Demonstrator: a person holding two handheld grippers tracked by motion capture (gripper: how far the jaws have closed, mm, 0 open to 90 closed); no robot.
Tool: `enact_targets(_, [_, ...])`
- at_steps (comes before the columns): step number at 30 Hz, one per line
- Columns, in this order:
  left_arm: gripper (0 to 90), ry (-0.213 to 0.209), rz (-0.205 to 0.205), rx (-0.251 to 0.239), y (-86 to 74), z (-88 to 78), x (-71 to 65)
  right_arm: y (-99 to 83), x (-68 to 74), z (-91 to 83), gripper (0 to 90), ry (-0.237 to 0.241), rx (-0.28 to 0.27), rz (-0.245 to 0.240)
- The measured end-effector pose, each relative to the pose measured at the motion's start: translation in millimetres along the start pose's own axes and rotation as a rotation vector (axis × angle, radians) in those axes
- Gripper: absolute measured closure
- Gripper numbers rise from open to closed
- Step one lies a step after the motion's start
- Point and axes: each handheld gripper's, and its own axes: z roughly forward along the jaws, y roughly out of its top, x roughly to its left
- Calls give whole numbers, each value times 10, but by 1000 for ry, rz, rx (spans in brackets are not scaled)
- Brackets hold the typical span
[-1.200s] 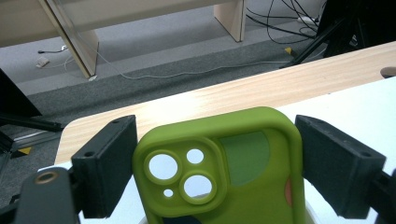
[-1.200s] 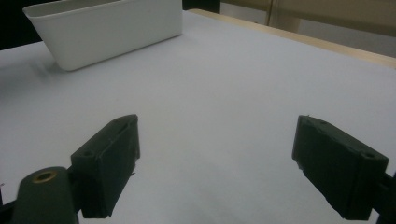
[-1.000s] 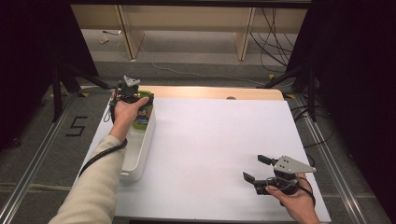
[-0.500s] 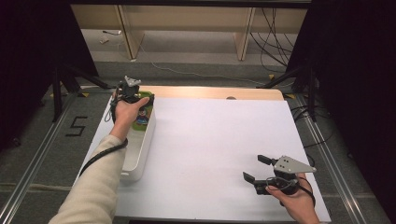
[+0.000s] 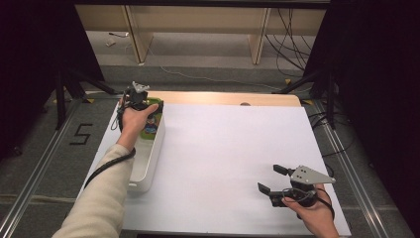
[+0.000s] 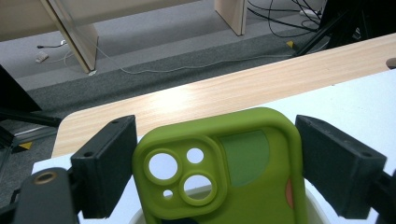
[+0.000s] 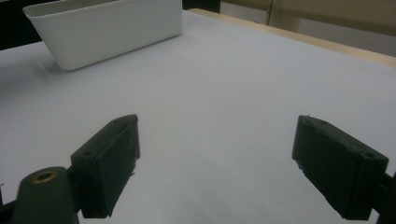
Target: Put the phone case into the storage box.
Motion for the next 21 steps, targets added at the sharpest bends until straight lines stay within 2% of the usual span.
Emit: enact_targets(21, [150,-4,-4,17,-47,-7,-3,1,2,0,159,-1,2,-2])
